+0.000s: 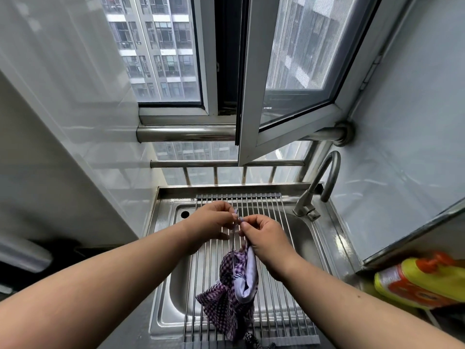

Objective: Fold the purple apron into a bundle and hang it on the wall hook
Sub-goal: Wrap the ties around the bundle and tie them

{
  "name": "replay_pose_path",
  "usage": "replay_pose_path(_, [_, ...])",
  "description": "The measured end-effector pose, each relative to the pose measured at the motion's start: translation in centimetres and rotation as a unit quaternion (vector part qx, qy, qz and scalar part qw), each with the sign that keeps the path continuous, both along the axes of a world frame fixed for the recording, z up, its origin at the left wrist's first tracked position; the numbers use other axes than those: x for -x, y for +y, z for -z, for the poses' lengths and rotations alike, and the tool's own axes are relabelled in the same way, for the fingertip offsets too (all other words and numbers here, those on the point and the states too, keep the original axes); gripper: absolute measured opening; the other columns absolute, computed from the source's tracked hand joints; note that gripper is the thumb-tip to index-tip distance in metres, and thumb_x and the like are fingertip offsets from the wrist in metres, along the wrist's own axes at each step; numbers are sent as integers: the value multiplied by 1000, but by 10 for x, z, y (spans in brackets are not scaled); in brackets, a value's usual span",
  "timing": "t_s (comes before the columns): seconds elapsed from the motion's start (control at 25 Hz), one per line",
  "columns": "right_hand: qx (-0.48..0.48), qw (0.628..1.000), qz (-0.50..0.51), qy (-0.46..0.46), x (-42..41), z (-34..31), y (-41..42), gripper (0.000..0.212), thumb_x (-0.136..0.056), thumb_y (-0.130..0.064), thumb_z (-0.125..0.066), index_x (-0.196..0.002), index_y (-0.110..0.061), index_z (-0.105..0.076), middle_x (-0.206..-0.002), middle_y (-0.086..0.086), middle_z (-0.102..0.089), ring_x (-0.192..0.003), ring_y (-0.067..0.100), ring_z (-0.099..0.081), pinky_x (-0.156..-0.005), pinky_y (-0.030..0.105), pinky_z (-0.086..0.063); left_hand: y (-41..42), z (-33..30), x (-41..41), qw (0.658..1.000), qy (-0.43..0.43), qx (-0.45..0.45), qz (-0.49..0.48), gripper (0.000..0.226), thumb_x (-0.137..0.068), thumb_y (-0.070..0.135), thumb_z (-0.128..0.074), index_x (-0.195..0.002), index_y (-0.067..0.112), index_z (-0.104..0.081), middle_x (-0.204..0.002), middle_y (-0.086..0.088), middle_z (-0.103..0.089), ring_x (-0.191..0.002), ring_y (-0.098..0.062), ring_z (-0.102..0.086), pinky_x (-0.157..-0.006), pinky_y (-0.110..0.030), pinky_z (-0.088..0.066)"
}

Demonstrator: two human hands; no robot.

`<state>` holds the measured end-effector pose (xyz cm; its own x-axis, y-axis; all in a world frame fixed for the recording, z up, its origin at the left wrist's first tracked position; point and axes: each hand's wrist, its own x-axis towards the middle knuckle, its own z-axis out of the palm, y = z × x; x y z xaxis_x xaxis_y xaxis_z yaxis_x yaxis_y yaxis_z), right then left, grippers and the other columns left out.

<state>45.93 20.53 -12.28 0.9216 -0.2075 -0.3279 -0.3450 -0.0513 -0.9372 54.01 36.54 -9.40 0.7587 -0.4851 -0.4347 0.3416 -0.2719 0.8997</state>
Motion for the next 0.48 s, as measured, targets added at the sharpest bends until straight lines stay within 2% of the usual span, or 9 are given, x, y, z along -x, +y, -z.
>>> replay_pose_path(0.08, [1, 1000, -22, -1, 3, -5, -1, 15, -99, -31, -73, -93, -19, -80, -84, 0, -79, -77, 13, -70, -74, 37, -58, 0, -2, 5, 999, -42, -9, 25, 6, -95, 13, -68, -93, 15, -64, -96, -11, -67, -91, -25, -57, -85, -40, -46])
replay_pose_path(0.2, [37, 996, -78, 1, 6, -13, -2, 18, -98, -30, -72, -86, -20, -79, -74, -3, -73, -65, 10, -59, -64, 31, -48, 0, -1, 10, 996, -62, -2, 57, 9, -88, 21, -67, -93, 16, -62, -91, -9, -63, -86, -23, -55, -83, -38, -45])
replay_pose_path(0.28, [64, 993, -99, -3, 7, -17, -4, 15, -97, -30, -73, -88, -20, -78, -76, -1, -72, -67, 13, -60, -64, 35, -51, 1, 1, 10, 994, -80, -17, 73, 5, -98, 13, -63, -94, 14, -59, -87, -7, -62, -82, -19, -57, -80, -36, -48])
replay_pose_path(0.4, [82, 992, -92, -18, 8, -19, -8, 7, -96, -24, -75, -90, -19, -74, -79, -1, -75, -69, 9, -65, -66, 33, -55, 1, 4, 9, 993, -65, -28, 90, 9, -105, 8, -55, -96, 12, -55, -86, -11, -67, -82, -24, -67, -84, -42, -57])
replay_pose_path(0.48, [104, 990, -92, -25, 9, -19, -10, 7, -93, -23, -77, -90, -21, -71, -76, -3, -71, -68, 9, -64, -66, 34, -55, 1, 2, 11, 995, -24, -26, 91, 8, -106, 9, -54, -98, 11, -53, -81, -11, -63, -74, -25, -66, -74, -37, -60])
